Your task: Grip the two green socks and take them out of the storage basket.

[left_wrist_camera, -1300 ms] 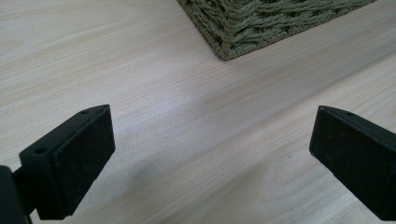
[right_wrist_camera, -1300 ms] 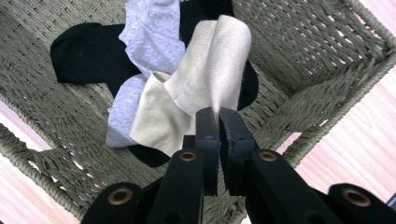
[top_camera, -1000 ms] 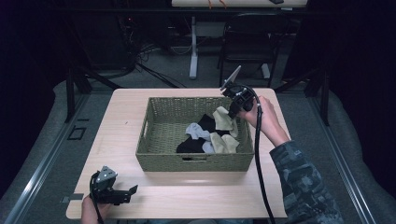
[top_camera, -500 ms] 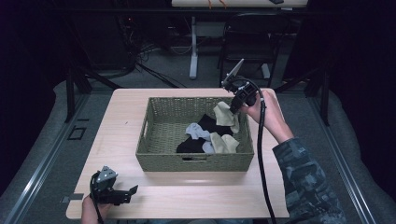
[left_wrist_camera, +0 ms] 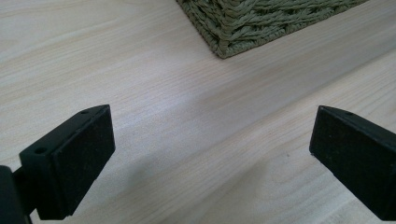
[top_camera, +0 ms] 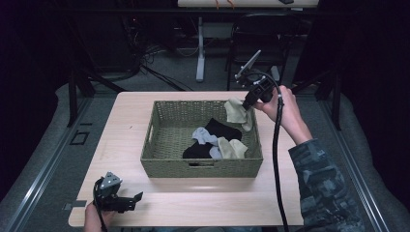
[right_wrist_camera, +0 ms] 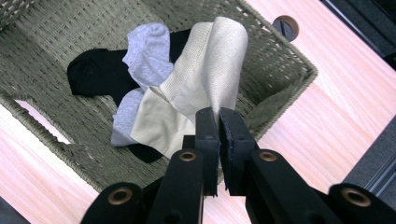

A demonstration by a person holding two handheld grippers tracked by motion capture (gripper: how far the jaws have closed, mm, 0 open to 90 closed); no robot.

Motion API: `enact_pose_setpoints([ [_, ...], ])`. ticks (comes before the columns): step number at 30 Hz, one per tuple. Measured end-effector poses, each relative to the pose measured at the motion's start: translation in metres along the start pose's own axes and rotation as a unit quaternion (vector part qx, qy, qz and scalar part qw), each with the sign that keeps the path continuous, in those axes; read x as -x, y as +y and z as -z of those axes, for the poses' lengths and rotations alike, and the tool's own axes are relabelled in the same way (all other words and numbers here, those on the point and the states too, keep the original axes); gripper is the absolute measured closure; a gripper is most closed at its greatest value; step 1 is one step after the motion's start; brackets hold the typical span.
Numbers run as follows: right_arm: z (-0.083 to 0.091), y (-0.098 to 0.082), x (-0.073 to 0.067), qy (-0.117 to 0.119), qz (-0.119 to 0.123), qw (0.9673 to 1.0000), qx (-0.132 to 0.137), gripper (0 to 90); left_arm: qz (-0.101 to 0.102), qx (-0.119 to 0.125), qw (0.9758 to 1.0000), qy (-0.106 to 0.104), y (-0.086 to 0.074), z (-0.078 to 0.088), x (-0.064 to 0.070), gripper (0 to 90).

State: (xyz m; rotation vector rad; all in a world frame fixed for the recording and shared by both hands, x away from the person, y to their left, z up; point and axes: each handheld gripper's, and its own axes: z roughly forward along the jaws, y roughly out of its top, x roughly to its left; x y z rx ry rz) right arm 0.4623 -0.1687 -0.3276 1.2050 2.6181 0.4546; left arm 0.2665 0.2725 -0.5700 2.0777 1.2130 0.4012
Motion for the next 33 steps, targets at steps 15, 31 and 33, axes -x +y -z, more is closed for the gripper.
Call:
enact_pose_setpoints([
  [15, 0.028, -0.026, 0.027, -0.012, -0.029, 0.9993, 0.022, 87.0, 0.0, -0.002, 1.0, 0.0, 0.0, 0.0, 0.0, 0.1],
  [31, 0.033, -0.062, 0.058, -0.023, -0.073, 0.9968, 0.022, 87.0, 0.0, -0.002, 1.0, 0.001, 0.0, 0.0, 0.0, 0.1],
  [33, 0.032, -0.067, 0.063, -0.024, -0.078, 0.9965, 0.018, 87.0, -0.001, -0.003, 1.0, 0.001, 0.0, 0.0, 0.0, 0.1],
])
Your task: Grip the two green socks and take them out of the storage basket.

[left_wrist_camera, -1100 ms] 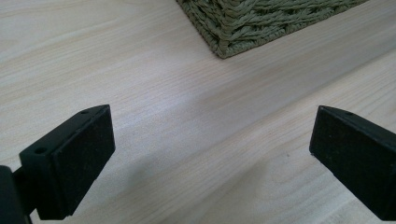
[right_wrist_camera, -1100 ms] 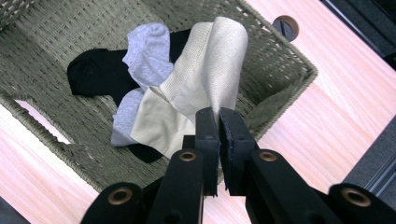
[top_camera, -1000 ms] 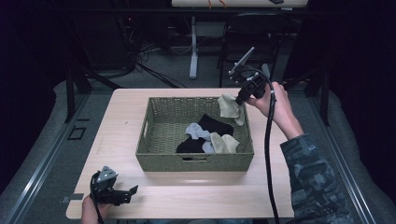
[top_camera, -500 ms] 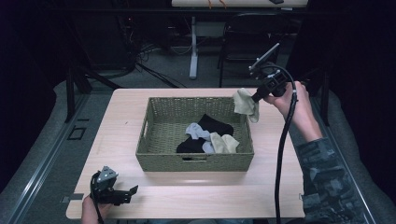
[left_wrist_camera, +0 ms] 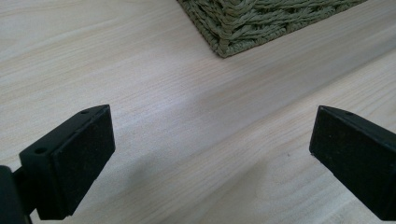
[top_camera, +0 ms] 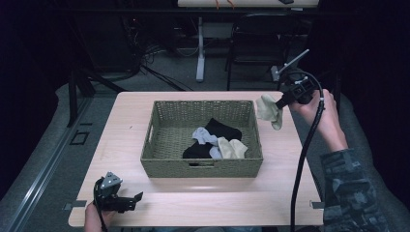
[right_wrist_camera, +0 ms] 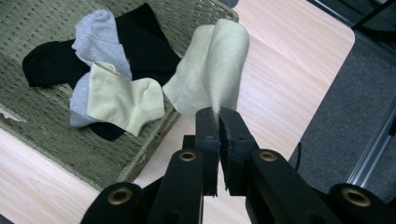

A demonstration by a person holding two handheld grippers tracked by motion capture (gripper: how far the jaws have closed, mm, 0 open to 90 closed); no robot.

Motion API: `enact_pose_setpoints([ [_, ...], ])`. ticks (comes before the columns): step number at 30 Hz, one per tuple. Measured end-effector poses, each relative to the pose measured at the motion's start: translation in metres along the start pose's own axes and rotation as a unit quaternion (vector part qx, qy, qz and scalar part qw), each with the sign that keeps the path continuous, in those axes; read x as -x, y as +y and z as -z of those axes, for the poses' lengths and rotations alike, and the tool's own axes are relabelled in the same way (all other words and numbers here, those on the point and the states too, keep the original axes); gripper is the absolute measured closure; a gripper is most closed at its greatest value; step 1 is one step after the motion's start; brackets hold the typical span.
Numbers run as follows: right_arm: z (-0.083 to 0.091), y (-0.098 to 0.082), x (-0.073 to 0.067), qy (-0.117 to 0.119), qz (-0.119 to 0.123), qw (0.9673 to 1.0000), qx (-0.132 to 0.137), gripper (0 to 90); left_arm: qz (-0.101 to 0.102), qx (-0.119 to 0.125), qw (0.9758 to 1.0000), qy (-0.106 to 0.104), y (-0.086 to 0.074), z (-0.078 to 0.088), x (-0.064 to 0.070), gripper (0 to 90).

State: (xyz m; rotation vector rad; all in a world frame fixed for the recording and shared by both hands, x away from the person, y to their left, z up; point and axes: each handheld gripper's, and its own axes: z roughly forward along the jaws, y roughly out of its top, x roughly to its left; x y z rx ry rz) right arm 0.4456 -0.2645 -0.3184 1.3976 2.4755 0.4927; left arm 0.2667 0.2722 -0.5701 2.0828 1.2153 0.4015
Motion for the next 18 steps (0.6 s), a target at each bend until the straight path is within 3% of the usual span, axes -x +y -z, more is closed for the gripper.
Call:
enact_pose_setpoints([
  [14, -0.027, -0.027, 0.025, 0.017, -0.04, 0.9989, -0.017, 87.0, 0.001, 0.0, 1.0, 0.002, 0.0, 0.0, 0.0, 0.1],
  [18, -0.045, -0.038, 0.031, 0.025, -0.051, 0.998, -0.029, 87.0, 0.001, 0.0, 1.0, 0.002, 0.0, 0.0, 0.0, 0.1],
])
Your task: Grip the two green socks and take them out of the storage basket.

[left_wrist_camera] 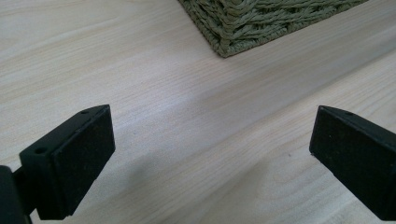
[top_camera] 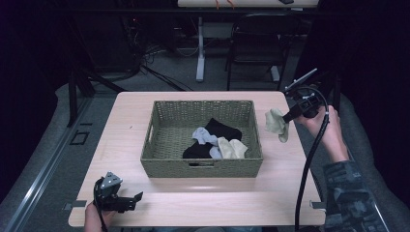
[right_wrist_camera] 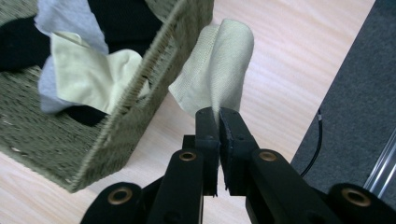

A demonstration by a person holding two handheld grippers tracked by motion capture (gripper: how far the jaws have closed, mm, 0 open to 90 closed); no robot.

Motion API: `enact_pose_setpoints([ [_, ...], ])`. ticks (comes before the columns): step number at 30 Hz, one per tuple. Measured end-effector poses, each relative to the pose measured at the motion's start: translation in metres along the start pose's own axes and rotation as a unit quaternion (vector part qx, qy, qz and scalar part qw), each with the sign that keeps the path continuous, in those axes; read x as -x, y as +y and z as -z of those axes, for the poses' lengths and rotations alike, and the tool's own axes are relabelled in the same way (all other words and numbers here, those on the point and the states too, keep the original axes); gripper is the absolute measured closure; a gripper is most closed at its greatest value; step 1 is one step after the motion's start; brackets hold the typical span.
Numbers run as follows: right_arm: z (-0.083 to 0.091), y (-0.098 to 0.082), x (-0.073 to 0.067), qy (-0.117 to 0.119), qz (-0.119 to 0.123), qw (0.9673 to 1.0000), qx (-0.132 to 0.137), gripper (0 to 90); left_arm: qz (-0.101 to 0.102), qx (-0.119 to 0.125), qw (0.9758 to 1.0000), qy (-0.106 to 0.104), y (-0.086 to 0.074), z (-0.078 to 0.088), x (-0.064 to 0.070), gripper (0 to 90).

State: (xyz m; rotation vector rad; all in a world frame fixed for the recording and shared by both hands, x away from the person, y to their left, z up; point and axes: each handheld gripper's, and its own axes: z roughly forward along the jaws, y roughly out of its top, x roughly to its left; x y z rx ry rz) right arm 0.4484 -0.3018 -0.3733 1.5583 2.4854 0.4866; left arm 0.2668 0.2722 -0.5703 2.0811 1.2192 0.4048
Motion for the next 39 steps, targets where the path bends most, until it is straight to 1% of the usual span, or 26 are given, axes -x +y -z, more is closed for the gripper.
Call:
enact_pose_setpoints([
  [1, 0.0, 0.0, 0.0, 0.0, 0.0, 1.0, 0.0, 87.0, 0.0, 0.0, 1.0, 0.0, 0.0, 0.0, 0.0, 0.1],
  [3, -0.008, -0.005, 0.002, 0.002, -0.005, 1.0, -0.003, 87.0, 0.0, 0.0, 1.0, 0.0, 0.0, 0.0, 0.0, 0.1],
  [4, -0.014, -0.008, 0.004, 0.009, -0.008, 0.9999, -0.003, 87.0, -0.001, 0.0, 1.0, -0.001, 0.0, 0.0, 0.0, 0.1],
  [6, -0.017, -0.011, 0.005, 0.011, -0.009, 0.9999, -0.004, 87.0, -0.001, 0.0, 1.0, -0.001, 0.0, 0.0, 0.0, 0.1],
  [7, -0.024, -0.016, 0.006, 0.017, -0.016, 0.9997, 0.002, 87.0, -0.001, 0.0, 1.0, 0.0, 0.0, 0.0, 0.0, 0.1],
  [8, -0.024, -0.016, 0.006, 0.017, -0.016, 0.9997, 0.002, 87.0, 0.0, 0.0, 1.0, 0.001, 0.0, 0.0, 0.0, 0.1],
  [9, -0.03, -0.018, 0.007, 0.021, -0.017, 0.9996, -0.004, 87.0, 0.001, 0.0, 1.0, 0.001, 0.0, 0.0, 0.0, 0.1],
  [12, -0.035, -0.021, 0.008, 0.023, -0.017, 0.9996, -0.007, 87.0, 0.005, 0.0, 1.0, 0.002, 0.0, 0.0, 0.0, 0.1],
  [14, -0.039, -0.023, 0.007, 0.018, -0.018, 0.9996, -0.009, 87.0, 0.003, -0.001, 1.0, 0.002, 0.0, 0.0, 0.0, 0.1],
  [15, -0.041, -0.024, 0.007, 0.02, -0.017, 0.9996, -0.011, 87.0, 0.002, -0.001, 1.0, 0.001, 0.0, 0.0, 0.0, 0.1],
  [21, -0.069, -0.035, 0.01, 0.029, -0.026, 0.9989, -0.024, 87.0, 0.002, 0.0, 1.0, 0.002, 0.0, 0.0, 0.0, 0.1],
  [22, -0.069, -0.035, 0.01, 0.029, -0.026, 0.9989, -0.024, 87.0, 0.002, 0.0, 1.0, 0.002, 0.0, 0.0, 0.0, 0.1],
  [23, -0.082, -0.04, 0.01, 0.032, -0.039, 0.9985, -0.019, 87.0, 0.002, 0.0, 1.0, 0.002, 0.0, 0.0, 0.0, 0.1],
  [24, -0.082, -0.04, 0.01, 0.032, -0.039, 0.9985, -0.019, 87.0, 0.002, 0.0, 1.0, 0.002, 0.0, 0.0, 0.0, 0.1],
  [25, -0.085, -0.041, 0.012, 0.036, -0.033, 0.9984, -0.029, 87.0, 0.002, -0.001, 1.0, 0.001, 0.0, 0.0, 0.0, 0.1],
  [27, -0.097, -0.045, 0.012, 0.04, -0.042, 0.9979, -0.029, 86.9, 0.002, 0.0, 1.0, 0.002, 0.0, 0.0, 0.0, 0.1],
  [28, -0.102, -0.046, 0.012, 0.047, -0.041, 0.9975, -0.032, 86.8, 0.003, -0.001, 1.0, 0.002, 0.0, 0.0, 0.0, 0.1],
  [29, -0.108, -0.048, 0.011, 0.05, -0.049, 0.9972, -0.027, 86.8, 0.003, -0.002, 1.0, 0.002, 0.0, 0.0, 0.0, 0.1],
  [30, -0.117, -0.051, 0.01, 0.051, -0.053, 0.9968, -0.032, 86.6, 0.003, -0.002, 1.0, 0.003, -0.001, 0.0, 0.0, 0.1],
  [32, -0.121, -0.053, 0.011, 0.052, -0.053, 0.9967, -0.032, 86.6, 0.002, -0.003, 1.0, 0.004, -0.001, 0.0, 0.0, 0.1],
  [33, -0.126, -0.054, 0.012, 0.053, -0.048, 0.9965, -0.043, 86.5, 0.002, -0.002, 1.0, 0.004, -0.001, 0.0, 0.0, 0.1],
  [35, -0.132, -0.056, 0.014, 0.053, -0.053, 0.996, -0.05, 86.2, 0.002, -0.002, 1.0, 0.003, -0.001, 0.0, 0.0, 0.1],
  [36, -0.132, -0.056, 0.014, 0.053, -0.053, 0.996, -0.05, 86.2, 0.002, -0.002, 1.0, 0.003, 0.0, 0.0, 0.0, 0.1],
  [37, -0.133, -0.056, 0.016, 0.056, -0.048, 0.9956, -0.059, 86.1, 0.001, -0.002, 1.0, 0.003, 0.0, 0.0, 0.0, 0.1],
  [38, -0.136, -0.057, 0.015, 0.052, -0.059, 0.9957, -0.049, 85.9, 0.001, -0.001, 1.0, 0.004, 0.0, 0.0, 0.0, 0.1],
  [39, -0.138, -0.058, 0.015, 0.054, -0.057, 0.9955, -0.053, 85.7, 0.0, -0.003, 1.0, 0.002, 0.0, 0.0, 0.0, 0.1],
])
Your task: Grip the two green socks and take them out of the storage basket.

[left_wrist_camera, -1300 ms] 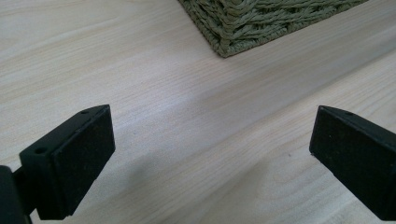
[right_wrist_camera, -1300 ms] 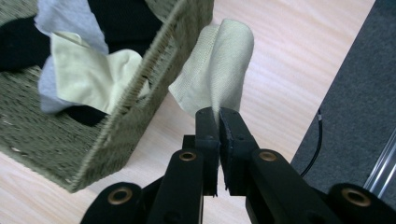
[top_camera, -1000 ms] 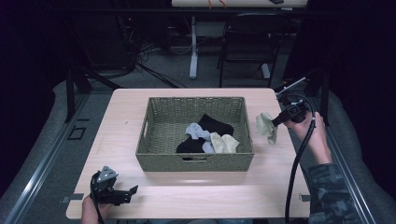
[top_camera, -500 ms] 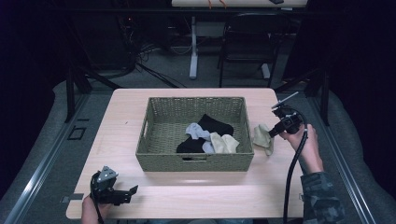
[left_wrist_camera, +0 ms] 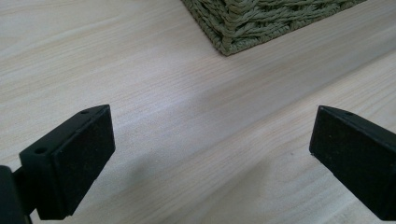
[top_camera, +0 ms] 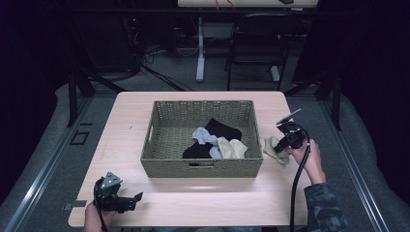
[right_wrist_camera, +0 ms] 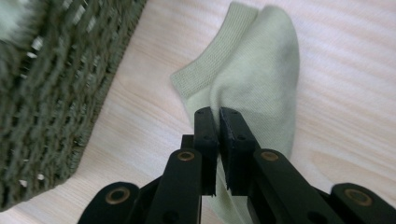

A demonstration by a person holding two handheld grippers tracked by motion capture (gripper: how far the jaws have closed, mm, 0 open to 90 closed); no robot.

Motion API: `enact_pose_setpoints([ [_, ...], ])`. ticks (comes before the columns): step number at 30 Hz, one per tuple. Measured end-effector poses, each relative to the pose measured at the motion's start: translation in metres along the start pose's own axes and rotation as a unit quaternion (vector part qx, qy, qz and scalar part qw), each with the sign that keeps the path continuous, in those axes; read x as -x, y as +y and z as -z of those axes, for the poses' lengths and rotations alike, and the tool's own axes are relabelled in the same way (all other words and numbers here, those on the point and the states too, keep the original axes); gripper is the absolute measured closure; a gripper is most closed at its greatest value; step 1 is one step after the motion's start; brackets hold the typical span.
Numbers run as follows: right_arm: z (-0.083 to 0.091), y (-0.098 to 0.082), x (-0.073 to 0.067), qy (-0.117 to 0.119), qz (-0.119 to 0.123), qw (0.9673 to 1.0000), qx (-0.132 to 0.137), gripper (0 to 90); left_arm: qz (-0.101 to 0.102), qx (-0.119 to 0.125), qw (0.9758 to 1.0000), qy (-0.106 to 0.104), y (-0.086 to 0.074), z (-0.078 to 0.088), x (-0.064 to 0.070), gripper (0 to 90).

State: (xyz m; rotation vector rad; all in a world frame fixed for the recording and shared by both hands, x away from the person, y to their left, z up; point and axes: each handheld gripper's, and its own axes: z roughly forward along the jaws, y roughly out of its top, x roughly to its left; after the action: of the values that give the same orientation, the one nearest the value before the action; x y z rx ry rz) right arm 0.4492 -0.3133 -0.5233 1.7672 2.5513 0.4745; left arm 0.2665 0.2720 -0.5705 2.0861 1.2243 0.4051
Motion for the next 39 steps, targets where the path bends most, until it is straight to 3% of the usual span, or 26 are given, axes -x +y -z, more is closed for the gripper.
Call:
enact_pose_setpoints([
  [3, -0.005, 0.001, 0.001, -0.002, 0.013, 0.9997, -0.02, 80.9, 0.002, 0.001, 1.0, 0.001, 0.0, 0.0, 0.0, 0.1],
  [5, -0.005, 0.0, 0.001, -0.004, 0.008, 0.9999, -0.012, 78.5, 0.002, 0.001, 1.0, 0.0, 0.0, 0.0, 0.0, 0.1],
  [7, 0.002, 0.0, -0.001, -0.007, 0.01, 0.9999, -0.001, 70.3, 0.002, 0.001, 1.0, 0.0, 0.0, 0.0, 0.0, 0.1],
  [10, 0.016, -0.001, -0.002, -0.004, 0.023, 0.9997, 0.007, 57.0, -0.002, 0.0, 1.0, 0.0, 0.0, 0.0, 0.0, 0.1],
  [11, 0.019, -0.002, -0.003, 0.001, 0.016, 0.9996, 0.022, 53.1, 0.0, 0.0, 1.0, 0.001, 0.0, 0.0, 0.0, 0.1],
  [12, 0.029, -0.003, -0.004, 0.003, 0.025, 0.9993, 0.026, 43.1, 0.002, 0.0, 1.0, 0.002, 0.0, 0.0, 0.0, 0.1],
  [13, 0.029, -0.003, -0.004, 0.003, 0.025, 0.9993, 0.026, 43.1, 0.002, 0.0, 1.0, 0.002, 0.0, 0.0, 0.0, 0.1],
  [14, 0.038, -0.004, -0.006, 0.002, 0.029, 0.9989, 0.037, 34.2, 0.002, 0.0, 1.0, 0.002, 0.0, 0.0, -0.001, 0.1],
  [20, 0.066, -0.001, -0.014, -0.003, 0.054, 0.9973, 0.05, 18.4, 0.001, 0.004, 1.0, 0.005, 0.0, 0.0, 0.0, 0.1],
  [21, 0.079, 0.002, -0.02, -0.004, 0.065, 0.9961, 0.06, 14.7, 0.0, 0.004, 1.0, 0.004, 0.0, 0.0, 0.0, 0.1],
  [23, 0.086, 0.004, -0.023, -0.01, 0.07, 0.9955, 0.063, 13.3, 0.0, 0.004, 1.0, 0.004, 0.0, 0.0, 0.0, 0.1],
  [24, 0.097, 0.008, -0.031, -0.014, 0.076, 0.9947, 0.069, 7.2, 0.001, 0.003, 1.0, 0.003, 0.0, 0.0, 0.0, 0.1],
  [30, 0.117, 0.021, -0.05, -0.021, 0.094, 0.9923, 0.077, 0.8, -0.001, 0.004, 1.0, 0.004, 0.0, 0.0, 0.0, 0.1],
  [31, 0.122, 0.027, -0.06, -0.025, 0.107, 0.9912, 0.074, 0.3, -0.001, 0.004, 1.0, 0.004, 0.0, 0.0, 0.0, 0.1],
  [33, 0.123, 0.029, -0.064, -0.022, 0.112, 0.9905, 0.078, 0.0, -0.001, 0.004, 1.0, 0.003, 0.0, 0.0, 0.0, 0.1],
  [34, 0.126, 0.036, -0.075, -0.022, 0.123, 0.9892, 0.076, 0.0, -0.001, 0.004, 1.0, 0.003, 0.0, 0.0, 0.0, 0.1],
  [35, 0.126, 0.036, -0.075, -0.022, 0.123, 0.9892, 0.076, 0.0, -0.002, 0.004, 1.0, 0.003, 0.0, 0.0, 0.0, 0.1],
  [39, 0.128, 0.052, -0.1, -0.011, 0.149, 0.9856, 0.078, 0.0, 0.0, 0.005, 1.0, 0.002, 0.0, 0.0, 0.0, 0.1],
])
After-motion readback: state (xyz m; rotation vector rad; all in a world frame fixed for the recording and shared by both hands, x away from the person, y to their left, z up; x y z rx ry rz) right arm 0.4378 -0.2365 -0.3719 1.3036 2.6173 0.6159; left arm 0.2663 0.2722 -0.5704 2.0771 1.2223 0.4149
